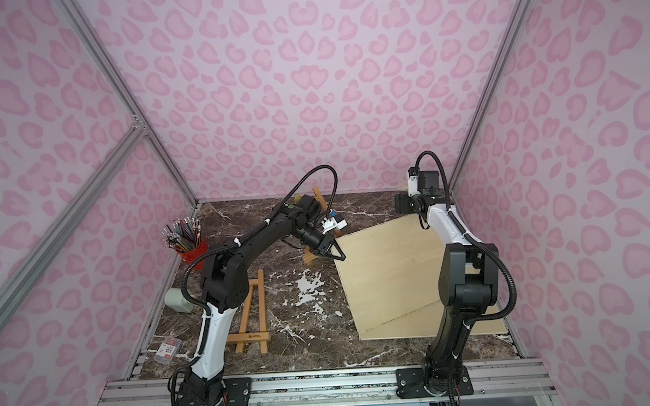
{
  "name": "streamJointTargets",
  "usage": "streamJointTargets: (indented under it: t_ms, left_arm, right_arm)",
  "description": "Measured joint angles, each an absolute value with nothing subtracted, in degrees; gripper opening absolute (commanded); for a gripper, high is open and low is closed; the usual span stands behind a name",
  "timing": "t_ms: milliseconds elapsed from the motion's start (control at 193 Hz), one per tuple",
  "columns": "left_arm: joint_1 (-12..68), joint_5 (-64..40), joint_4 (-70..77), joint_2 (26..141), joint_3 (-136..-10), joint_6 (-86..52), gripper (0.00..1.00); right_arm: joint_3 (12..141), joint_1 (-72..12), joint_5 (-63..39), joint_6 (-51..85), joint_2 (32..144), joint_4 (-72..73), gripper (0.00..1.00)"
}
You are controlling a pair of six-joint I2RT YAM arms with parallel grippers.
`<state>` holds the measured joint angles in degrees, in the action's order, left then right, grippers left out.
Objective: Disassemble the easel
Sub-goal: Place the drawing board on the drawing board.
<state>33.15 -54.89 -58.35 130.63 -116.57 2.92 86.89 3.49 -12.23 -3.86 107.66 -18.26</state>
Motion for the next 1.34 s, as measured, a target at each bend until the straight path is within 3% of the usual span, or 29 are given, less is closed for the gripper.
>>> streamJointTargets:
  t_ms: [398, 1344]
  left_arm:
    - [33.3, -55.5, -55.5, 133.0, -117.9, -2.2, 0.02]
    - [33.5, -57.1, -56.2, 140.4, -126.3, -5.4, 0.02]
  right_arm:
    - [80.4, 4.7, -12.6, -4.7, 103.4, -16.7, 0.8]
    - [84.9, 4.1, -8.6, -6.4, 106.1, -25.9, 0.78]
